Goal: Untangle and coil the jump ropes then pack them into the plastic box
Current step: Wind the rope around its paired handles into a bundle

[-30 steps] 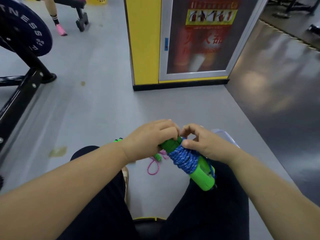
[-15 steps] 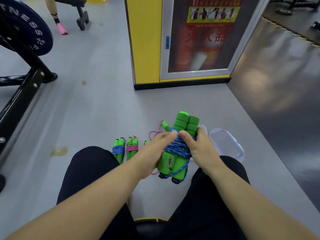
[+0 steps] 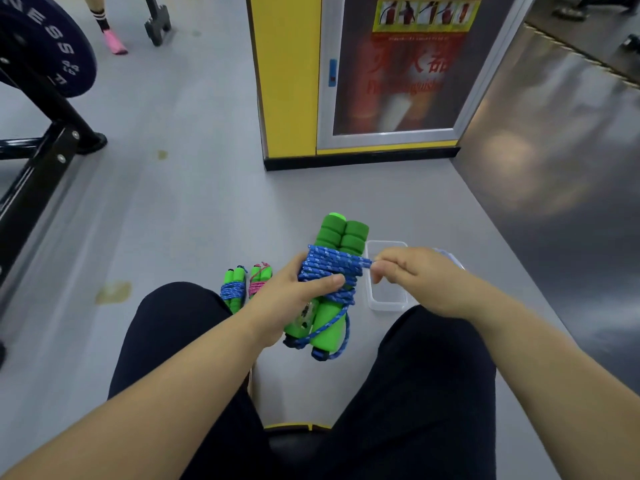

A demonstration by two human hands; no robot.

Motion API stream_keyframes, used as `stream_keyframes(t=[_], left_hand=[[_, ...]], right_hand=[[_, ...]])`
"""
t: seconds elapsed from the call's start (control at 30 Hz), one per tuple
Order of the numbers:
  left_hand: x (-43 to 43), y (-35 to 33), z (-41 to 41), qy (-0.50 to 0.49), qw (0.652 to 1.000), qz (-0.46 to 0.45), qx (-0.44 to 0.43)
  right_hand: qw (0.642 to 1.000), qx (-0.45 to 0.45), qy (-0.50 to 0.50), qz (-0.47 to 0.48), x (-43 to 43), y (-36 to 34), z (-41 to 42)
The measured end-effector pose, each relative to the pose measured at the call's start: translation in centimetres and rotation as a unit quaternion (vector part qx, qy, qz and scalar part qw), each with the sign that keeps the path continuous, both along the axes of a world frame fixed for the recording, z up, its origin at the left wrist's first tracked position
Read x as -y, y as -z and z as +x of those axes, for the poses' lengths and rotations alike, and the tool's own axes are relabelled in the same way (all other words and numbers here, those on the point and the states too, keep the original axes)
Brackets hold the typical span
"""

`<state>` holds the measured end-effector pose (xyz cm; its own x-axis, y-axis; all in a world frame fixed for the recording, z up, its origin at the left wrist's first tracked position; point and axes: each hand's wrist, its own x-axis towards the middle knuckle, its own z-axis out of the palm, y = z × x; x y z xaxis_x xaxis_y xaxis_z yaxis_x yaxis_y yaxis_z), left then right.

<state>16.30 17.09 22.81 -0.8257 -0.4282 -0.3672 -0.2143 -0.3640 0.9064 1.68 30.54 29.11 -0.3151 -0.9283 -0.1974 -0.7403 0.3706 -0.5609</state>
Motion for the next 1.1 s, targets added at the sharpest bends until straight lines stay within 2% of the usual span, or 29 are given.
stream_keyframes(t=[0.07,0.13,0.4,0.5,0.57,0.63,0.67,0.8,0.97,1.1], left_hand=[[-0.2,-0.5,0.0,0.007,1.000,0.016,-0.024],[-0.3,-0.8,0.1,0.013,0.999,0.031,-0.036],[-1.6,-1.6,0.2,0.014,0.985,0.141,-0.098],[-1.9,-1.4,0.4,0.020,0.984,0.151,-0.093],[-1.9,-1.4,0.4,0.022,0.986,0.144,-0.083],[-1.8,-1.5,0.4,0.018,0.987,0.138,-0.079],[-1.8,-1.6,0.3,0.018,0.988,0.134,-0.078],[-1.6,-1.9,-0.2,0.017,0.991,0.114,-0.063],[-1.3,-1.5,-0.1,-0.002,0.994,0.104,-0.026],[-1.2,-0.8,0.0,-0.001,0.994,0.106,-0.002]], right_hand=[[0.985,0.141,0.069,-0.073,-0.3,0.1,0.1],[0.962,0.213,0.100,-0.136,-0.6,0.8,0.2],[0.940,0.138,0.131,-0.285,-1.1,3.8,0.5],[0.908,0.186,0.152,-0.342,-0.9,4.6,1.6],[0.904,0.107,0.173,-0.377,-1.0,4.9,1.7],[0.907,0.007,0.177,-0.382,-0.9,4.8,1.5],[0.908,0.001,0.187,-0.374,-0.9,4.7,1.6],[0.897,0.099,0.236,-0.361,-0.4,5.0,2.5],[0.898,0.192,0.234,-0.320,-0.4,5.2,2.9],[0.914,0.174,0.217,-0.297,-0.4,5.4,2.4]])
